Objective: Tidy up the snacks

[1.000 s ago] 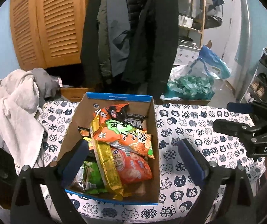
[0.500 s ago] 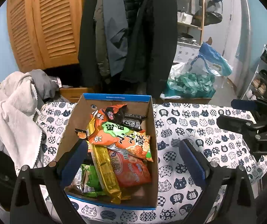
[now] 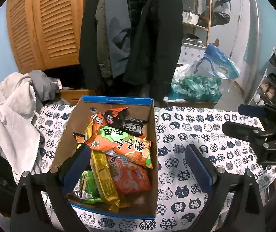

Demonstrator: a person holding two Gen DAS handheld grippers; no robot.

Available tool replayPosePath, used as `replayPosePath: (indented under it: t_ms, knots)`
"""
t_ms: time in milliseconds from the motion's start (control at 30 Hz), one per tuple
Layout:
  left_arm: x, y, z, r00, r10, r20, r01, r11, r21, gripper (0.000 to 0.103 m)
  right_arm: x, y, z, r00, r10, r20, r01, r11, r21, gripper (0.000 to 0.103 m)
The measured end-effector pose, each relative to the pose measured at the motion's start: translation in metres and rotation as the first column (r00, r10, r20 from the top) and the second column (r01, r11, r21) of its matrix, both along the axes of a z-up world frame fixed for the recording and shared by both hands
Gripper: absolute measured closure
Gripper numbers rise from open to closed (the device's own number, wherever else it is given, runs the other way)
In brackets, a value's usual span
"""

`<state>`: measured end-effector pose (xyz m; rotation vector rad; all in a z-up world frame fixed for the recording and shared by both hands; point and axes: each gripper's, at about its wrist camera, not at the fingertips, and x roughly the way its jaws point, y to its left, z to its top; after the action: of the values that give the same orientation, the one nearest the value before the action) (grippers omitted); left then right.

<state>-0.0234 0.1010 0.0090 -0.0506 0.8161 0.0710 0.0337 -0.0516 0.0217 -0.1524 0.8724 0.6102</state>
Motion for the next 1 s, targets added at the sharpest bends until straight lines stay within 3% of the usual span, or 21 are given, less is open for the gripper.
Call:
replayPosePath:
  t_ms: [500,1000]
  knots:
    - [-0.0033,-0.0021,0.0040,1.000,0.002,0.016,-0.002,1.000,-0.008,0.004,-0.0023,0.0000,0.0015,1.000,-0.001,0.004,0.001,1.000,-0.003,0.021]
    - [-0.0029,-0.0065,0.0022,1.000,0.015,0.008,-0.015,0.999,0.031,0.004,-0.0040,-0.0017,0.0020,1.000,-0.003,0.002,0.003,1.000,-0.008,0.021]
